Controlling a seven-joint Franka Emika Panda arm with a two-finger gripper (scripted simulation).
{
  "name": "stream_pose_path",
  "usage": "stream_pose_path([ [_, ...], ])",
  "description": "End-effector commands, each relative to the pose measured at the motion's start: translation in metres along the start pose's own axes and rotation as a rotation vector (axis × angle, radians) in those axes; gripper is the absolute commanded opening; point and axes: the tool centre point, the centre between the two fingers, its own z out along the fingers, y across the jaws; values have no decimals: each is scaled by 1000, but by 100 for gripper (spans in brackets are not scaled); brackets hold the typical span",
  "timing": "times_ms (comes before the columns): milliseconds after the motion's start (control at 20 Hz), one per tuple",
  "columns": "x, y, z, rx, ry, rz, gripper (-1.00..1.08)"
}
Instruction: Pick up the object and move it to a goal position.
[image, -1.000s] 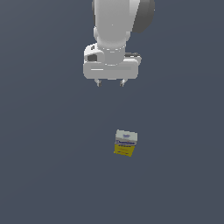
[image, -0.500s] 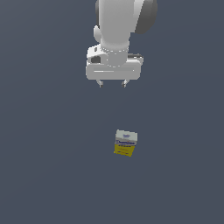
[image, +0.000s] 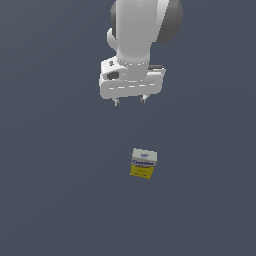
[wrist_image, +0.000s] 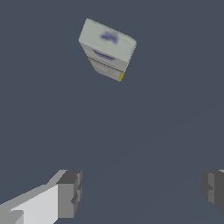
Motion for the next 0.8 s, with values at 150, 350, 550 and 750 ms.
stream_pose_path([
  [150,20,-2,6,-4,4,-133,100],
  [350,37,-3,11,-7,8,-246,100],
  [550,53,-5,18,-8,13,-359,100],
  [750,70,-7,25,-10,17,-471,100],
])
